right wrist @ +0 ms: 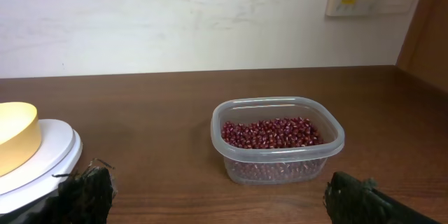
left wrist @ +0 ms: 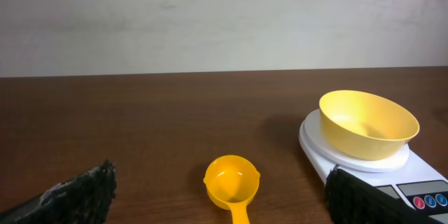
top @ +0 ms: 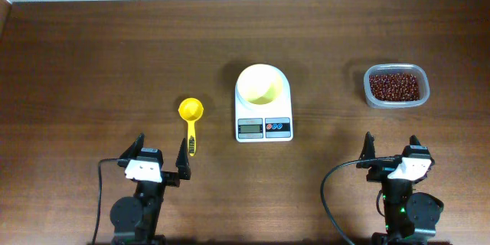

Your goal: Scoop item into bowl and weigh 50g on scale

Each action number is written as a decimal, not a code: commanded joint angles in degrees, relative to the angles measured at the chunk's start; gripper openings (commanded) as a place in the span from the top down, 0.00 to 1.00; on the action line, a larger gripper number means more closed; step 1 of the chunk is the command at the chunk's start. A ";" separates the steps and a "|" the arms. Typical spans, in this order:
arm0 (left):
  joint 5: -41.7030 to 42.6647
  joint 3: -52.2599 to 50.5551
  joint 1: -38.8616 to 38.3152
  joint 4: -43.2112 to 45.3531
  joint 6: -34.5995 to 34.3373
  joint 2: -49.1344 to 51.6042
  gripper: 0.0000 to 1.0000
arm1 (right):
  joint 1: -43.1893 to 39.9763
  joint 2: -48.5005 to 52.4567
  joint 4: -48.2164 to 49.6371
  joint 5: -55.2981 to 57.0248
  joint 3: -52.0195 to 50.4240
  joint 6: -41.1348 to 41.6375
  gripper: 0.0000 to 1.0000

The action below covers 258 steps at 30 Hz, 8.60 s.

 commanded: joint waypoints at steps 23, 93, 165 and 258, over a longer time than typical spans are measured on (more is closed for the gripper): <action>-0.44 -0.11 -0.22 -0.37 0.87 -0.39 0.01 | 0.57 -0.70 -0.15 0.70 -0.50 0.24 0.01; -0.46 23.54 -0.22 -8.92 0.85 22.53 0.01 | 0.57 -0.70 -0.15 0.70 -0.50 0.24 0.01; -5.16 86.60 -1.75 -57.44 4.76 117.35 0.01 | 0.57 -0.70 -0.15 0.70 -0.50 0.24 0.01; -4.28 93.83 -2.10 -60.17 4.74 116.56 1.00 | 0.57 -0.70 -0.15 0.70 -0.50 0.24 0.01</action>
